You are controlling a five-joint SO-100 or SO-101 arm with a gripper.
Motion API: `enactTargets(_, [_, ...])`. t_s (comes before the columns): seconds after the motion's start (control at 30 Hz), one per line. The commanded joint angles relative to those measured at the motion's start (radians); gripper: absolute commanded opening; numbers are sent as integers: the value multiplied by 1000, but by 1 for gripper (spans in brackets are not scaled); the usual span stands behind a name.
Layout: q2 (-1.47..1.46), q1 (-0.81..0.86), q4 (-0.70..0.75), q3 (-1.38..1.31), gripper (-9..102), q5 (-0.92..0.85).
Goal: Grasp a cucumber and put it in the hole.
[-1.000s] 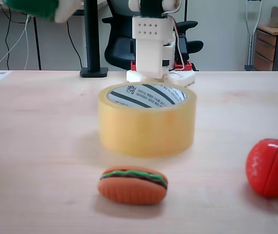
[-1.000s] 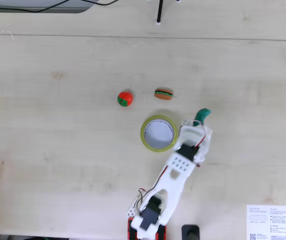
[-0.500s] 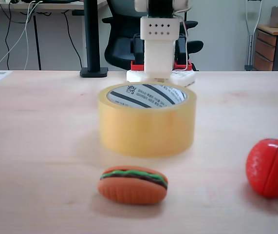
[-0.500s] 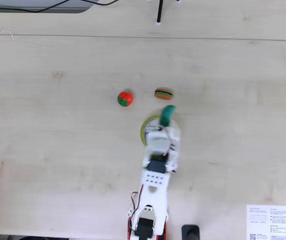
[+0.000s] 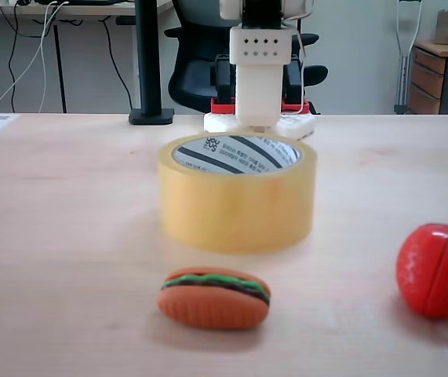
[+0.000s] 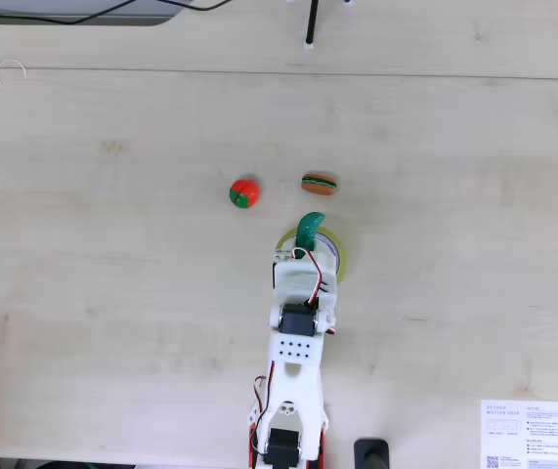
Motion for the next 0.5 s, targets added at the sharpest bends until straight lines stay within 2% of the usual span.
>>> enactTargets(0.0, [66,-5,5,-6,31,8])
enactTargets(0.07, [91,-5,5,14,53,8])
enactTargets(0.13, [121,-5,2,44,63,8])
enactTargets(0.47, [213,-2,2,115,63,6])
